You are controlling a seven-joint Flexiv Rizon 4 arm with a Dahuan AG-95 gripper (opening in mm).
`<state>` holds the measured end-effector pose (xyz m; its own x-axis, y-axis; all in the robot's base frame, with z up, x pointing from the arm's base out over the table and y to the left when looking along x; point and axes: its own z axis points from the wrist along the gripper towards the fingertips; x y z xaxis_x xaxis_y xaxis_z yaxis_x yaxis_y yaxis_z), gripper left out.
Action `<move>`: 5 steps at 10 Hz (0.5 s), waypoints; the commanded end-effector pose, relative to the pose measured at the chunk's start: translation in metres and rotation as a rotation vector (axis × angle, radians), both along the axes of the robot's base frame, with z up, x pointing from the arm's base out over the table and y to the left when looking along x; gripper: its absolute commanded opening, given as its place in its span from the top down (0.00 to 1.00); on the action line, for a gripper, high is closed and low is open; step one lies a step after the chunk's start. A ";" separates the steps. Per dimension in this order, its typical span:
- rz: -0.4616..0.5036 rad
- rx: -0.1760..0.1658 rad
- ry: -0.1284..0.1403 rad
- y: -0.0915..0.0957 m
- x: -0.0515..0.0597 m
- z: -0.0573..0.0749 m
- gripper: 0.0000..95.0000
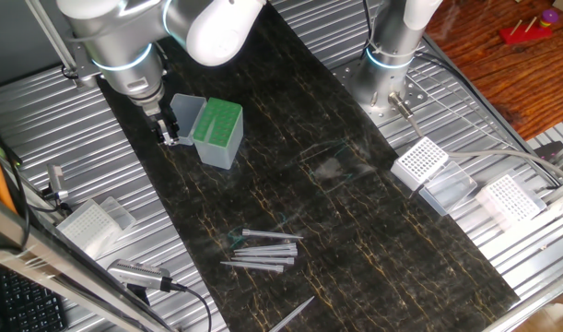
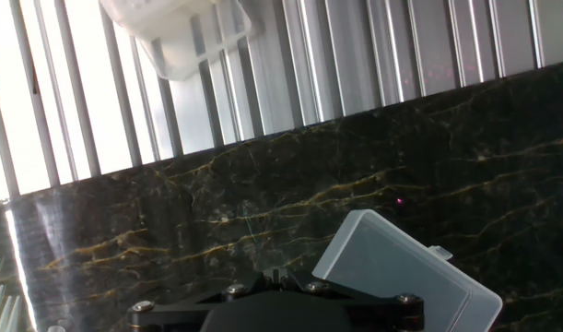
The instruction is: Insert a large pipette tip into the holder for large pipette tips
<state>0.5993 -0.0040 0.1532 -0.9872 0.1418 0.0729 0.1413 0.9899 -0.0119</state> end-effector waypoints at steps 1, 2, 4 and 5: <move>-0.001 -0.001 0.001 0.000 0.000 0.000 1.00; -0.001 -0.001 0.001 0.000 0.000 0.000 1.00; 0.003 -0.001 0.001 -0.001 -0.001 -0.001 1.00; 0.004 -0.001 0.001 -0.001 -0.001 -0.001 1.00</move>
<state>0.5981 -0.0053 0.1509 -0.9877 0.1371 0.0745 0.1366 0.9905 -0.0127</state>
